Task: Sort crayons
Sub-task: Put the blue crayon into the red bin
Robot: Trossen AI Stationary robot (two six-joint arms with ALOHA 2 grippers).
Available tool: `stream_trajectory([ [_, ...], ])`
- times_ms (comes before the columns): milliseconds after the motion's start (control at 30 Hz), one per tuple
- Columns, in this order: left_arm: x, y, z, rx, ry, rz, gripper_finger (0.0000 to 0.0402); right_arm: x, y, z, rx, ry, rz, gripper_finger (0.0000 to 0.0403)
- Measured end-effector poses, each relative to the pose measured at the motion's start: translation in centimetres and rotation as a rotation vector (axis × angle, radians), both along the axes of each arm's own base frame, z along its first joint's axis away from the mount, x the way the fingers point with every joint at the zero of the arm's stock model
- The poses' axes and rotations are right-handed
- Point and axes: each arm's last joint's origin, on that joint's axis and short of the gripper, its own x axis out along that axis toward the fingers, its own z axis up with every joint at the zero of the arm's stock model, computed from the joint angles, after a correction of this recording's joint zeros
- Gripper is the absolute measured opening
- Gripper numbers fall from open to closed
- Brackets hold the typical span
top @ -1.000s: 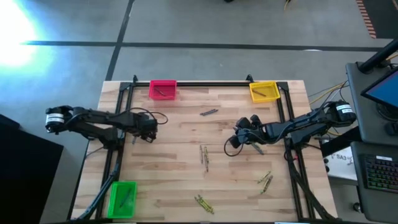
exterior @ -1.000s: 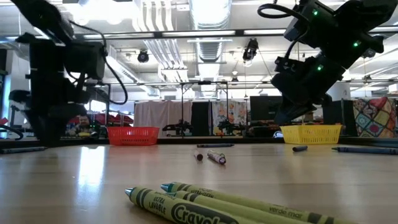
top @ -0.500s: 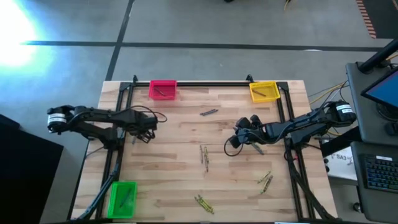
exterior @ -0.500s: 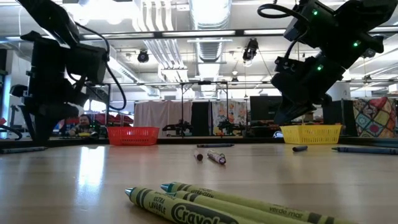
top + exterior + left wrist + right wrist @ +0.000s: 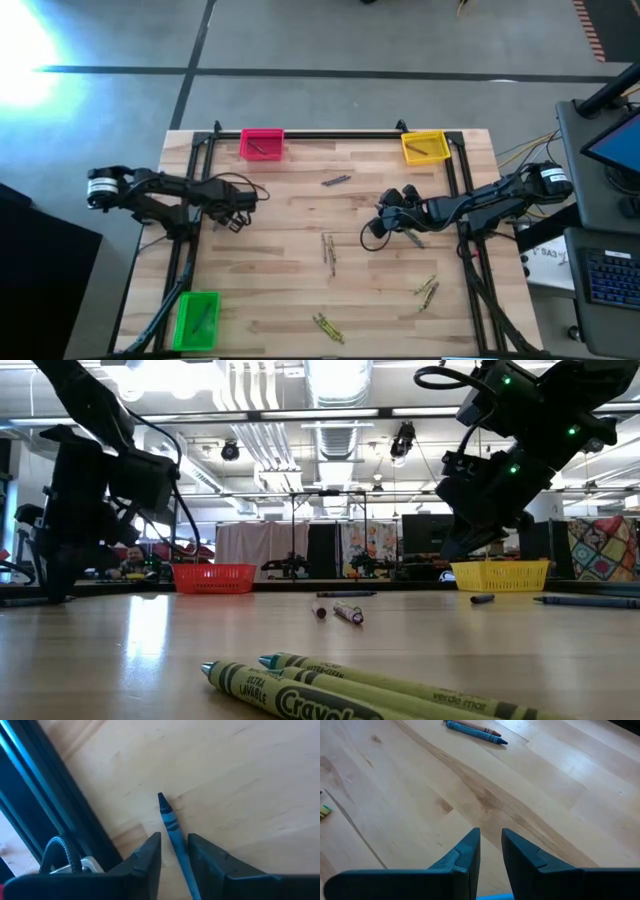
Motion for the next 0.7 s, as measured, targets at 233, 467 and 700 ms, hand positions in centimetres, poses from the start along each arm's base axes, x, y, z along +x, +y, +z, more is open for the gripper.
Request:
stream_trajectory([
  [233,1.1,0.2,0.6,-0.009,-0.049,-0.049,0.0019,0.0,0.0,0.0,-0.003,0.003,0.004,0.0073],
  [467,1.5,0.4,0.8,0.011,-0.084,-0.071,0.0008,0.0,0.0,0.0,0.000,0.005,0.007,0.0073],
  [700,3.6,1.1,2.7,0.095,-0.227,-0.149,0.0002,0.0,0.0,0.0,0.000,0.004,0.007,0.0073],
])
